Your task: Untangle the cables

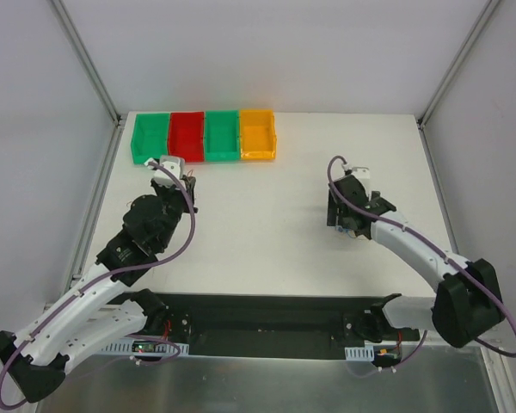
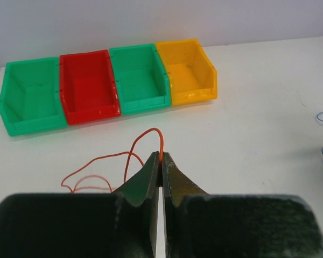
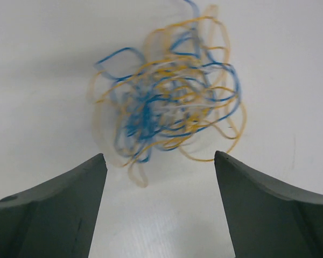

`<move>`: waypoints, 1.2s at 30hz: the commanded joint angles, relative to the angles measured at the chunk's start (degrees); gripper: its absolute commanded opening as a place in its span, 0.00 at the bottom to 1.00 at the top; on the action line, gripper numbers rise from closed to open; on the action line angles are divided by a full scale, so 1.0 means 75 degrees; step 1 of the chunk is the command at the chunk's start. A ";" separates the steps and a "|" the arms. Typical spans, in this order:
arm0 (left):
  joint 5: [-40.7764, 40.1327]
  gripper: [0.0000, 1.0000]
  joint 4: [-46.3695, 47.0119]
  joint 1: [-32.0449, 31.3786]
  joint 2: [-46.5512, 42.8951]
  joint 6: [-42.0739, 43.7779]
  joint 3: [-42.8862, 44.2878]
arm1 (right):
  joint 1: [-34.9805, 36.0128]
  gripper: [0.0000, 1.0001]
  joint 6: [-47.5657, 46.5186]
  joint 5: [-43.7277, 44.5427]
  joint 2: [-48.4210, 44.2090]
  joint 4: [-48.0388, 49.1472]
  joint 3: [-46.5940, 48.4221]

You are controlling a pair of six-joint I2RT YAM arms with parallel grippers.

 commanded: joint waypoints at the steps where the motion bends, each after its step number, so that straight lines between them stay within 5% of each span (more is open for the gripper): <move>1: 0.1069 0.00 0.0307 0.0070 0.0126 0.0129 0.0043 | 0.1256 0.85 -0.1226 -0.0659 -0.0935 0.0323 0.0463; 5: 0.2114 0.00 0.0225 0.0070 0.0232 0.0106 0.0114 | 0.1481 0.85 -0.1004 -0.1442 -0.1193 0.0264 0.0581; 16: 0.2196 0.00 -0.1145 0.0070 0.2210 -0.0702 0.0922 | 0.1493 0.87 -0.0747 -0.4501 -0.1710 0.2208 -0.0637; 23: 0.3298 0.00 -0.1299 0.0070 0.2869 -0.0996 0.1168 | 0.1832 0.85 -0.0195 -0.5335 -0.0434 0.3065 -0.0276; 30: 0.3029 0.00 -0.1264 0.0070 0.2412 -0.0774 0.1098 | 0.2031 0.76 0.1829 -0.5946 0.0622 0.4728 0.0217; 36: 0.3310 0.00 -0.1135 0.0070 0.2189 -0.0773 0.1028 | 0.2371 0.81 0.2500 -0.5803 0.2073 0.3419 0.1902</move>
